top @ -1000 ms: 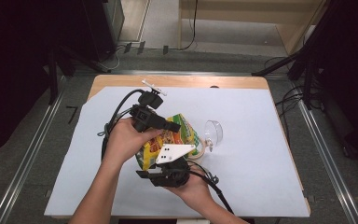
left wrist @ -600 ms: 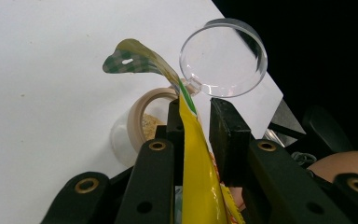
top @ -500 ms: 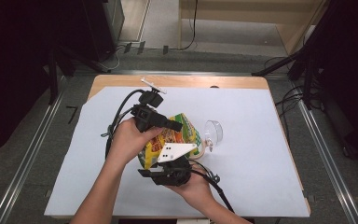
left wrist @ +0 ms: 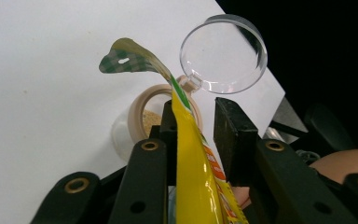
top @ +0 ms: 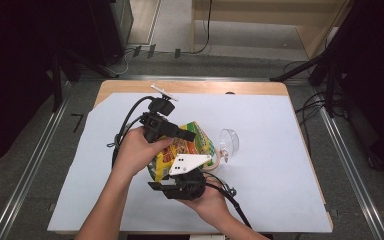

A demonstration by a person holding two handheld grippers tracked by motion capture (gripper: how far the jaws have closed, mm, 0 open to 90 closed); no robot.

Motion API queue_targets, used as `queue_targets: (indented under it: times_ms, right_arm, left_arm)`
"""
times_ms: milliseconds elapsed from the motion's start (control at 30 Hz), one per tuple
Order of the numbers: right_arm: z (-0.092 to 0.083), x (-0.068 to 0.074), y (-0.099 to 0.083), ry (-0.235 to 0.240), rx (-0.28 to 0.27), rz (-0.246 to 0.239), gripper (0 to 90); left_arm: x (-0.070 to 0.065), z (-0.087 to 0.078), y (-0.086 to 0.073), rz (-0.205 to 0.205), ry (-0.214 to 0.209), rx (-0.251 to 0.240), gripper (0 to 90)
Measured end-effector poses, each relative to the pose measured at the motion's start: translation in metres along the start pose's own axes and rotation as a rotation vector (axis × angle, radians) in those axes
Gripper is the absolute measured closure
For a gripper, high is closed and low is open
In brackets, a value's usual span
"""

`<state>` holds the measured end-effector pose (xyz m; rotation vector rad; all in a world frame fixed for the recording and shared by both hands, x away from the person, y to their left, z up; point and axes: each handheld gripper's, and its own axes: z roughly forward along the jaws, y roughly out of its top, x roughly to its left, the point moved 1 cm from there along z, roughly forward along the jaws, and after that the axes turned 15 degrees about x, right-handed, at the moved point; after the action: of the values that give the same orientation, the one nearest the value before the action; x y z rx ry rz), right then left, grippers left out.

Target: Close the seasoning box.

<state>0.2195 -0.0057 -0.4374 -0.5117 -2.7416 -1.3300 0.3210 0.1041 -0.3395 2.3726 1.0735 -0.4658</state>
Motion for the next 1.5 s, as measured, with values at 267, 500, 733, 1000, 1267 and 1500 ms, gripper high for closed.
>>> queue_targets:
  times_ms: [267, 500, 733, 1000, 1267, 1500]
  right_arm:
    - [0.0017, 0.0023, 0.0004, 0.0, 0.003, -0.005, 70.7]
    - [-0.0001, 0.0044, 0.001, 0.003, 0.0, -0.002, 70.5]
    - [-0.0005, 0.0021, 0.002, 0.01, -0.002, 0.005, 70.7]
    - [0.0003, 0.0019, 0.0024, 0.01, 0.003, 0.009, 71.0]
    - [-0.0013, 0.0031, 0.0038, 0.011, 0.003, 0.015, 70.6]
    - [0.0012, 0.0012, 0.0021, 0.008, 0.006, 0.012, 71.1]
  left_arm:
    - [-0.006, -0.0022, -0.0021, 0.0, 0.047, 0.003, 81.0]
    - [-0.0049, -0.0058, -0.0034, -0.006, 0.062, 0.003, 82.3]
    - [-0.0063, -0.006, -0.0028, -0.008, 0.064, -0.011, 80.6]
    - [-0.0087, -0.0055, -0.0026, 0.001, 0.072, -0.013, 80.5]
    - [-0.0067, -0.0064, -0.0024, -0.006, 0.062, -0.019, 79.4]
    - [-0.0093, -0.0053, -0.0024, -0.002, 0.054, -0.015, 79.3]
